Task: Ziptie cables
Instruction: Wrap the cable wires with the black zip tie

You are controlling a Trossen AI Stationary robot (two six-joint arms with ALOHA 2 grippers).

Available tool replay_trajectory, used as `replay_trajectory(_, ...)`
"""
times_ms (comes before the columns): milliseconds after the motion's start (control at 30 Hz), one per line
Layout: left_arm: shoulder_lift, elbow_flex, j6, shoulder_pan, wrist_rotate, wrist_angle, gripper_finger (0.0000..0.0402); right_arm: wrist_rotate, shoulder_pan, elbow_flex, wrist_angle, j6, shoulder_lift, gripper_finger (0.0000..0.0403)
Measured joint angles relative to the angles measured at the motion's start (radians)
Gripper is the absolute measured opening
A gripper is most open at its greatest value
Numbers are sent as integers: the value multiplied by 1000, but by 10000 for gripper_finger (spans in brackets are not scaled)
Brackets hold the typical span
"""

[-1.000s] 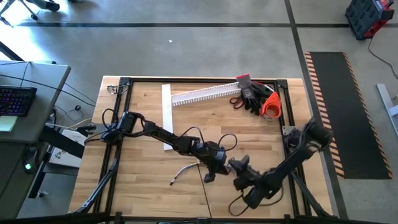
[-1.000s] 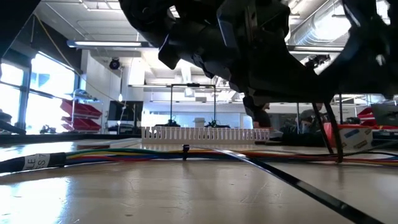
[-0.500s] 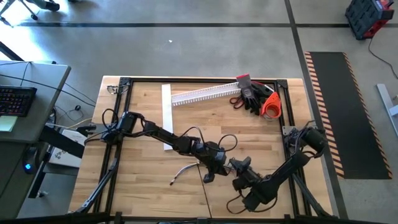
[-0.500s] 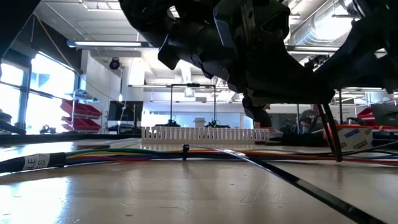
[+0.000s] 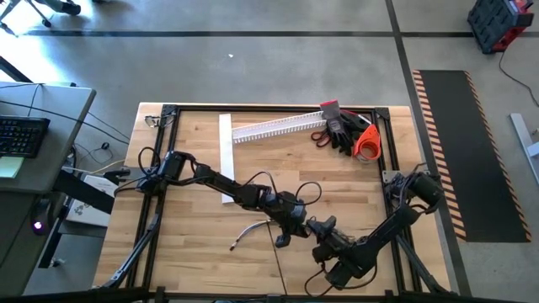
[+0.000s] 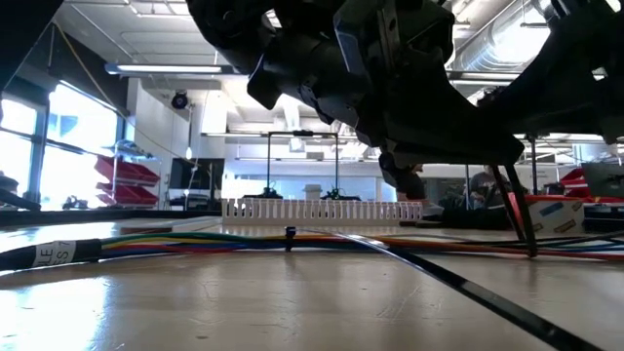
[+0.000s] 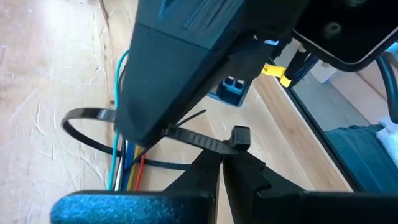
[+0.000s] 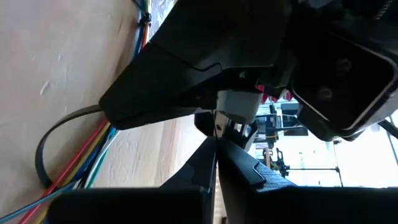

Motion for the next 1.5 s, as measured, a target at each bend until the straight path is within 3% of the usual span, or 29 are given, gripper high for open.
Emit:
replay_trajectory(400,0,0,1,0,0,1,0,12,11,0,-83,104,0,0)
replay_trajectory(1500,0,0,2,0,-5,1,0,13,27,-1,-64,86,0,0)
